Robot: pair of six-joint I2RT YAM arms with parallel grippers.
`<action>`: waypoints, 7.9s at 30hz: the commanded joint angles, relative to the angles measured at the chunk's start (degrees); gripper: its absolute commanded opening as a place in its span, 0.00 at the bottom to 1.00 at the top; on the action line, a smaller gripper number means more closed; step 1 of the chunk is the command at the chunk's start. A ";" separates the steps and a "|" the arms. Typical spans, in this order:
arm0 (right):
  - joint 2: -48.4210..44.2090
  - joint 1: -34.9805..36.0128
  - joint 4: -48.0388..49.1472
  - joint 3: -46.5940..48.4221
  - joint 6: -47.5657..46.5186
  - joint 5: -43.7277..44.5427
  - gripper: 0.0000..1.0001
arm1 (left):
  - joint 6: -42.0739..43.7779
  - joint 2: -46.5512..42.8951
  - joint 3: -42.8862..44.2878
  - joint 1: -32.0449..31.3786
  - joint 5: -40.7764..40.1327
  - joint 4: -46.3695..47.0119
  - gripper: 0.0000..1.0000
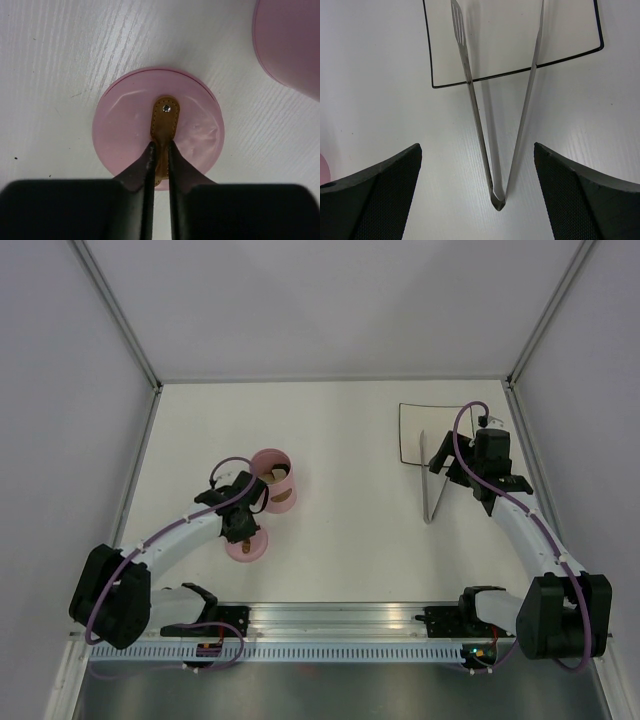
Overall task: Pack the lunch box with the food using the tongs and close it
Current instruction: Pick up the box lid from the center of the board, then close the box lid on the packing box.
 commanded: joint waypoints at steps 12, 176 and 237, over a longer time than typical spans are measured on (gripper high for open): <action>-4.15 -0.25 -2.71 2.58 1.96 0.51 0.98 | 1.44 -10.03 5.24 -0.31 -0.57 -7.10 0.02; 7.07 24.35 7.56 11.36 7.85 -13.65 0.94 | 1.27 -4.68 10.35 6.29 18.16 14.16 0.02; 41.27 54.86 11.70 29.02 9.26 0.24 0.01 | -3.04 -11.62 0.33 11.19 16.91 5.02 0.02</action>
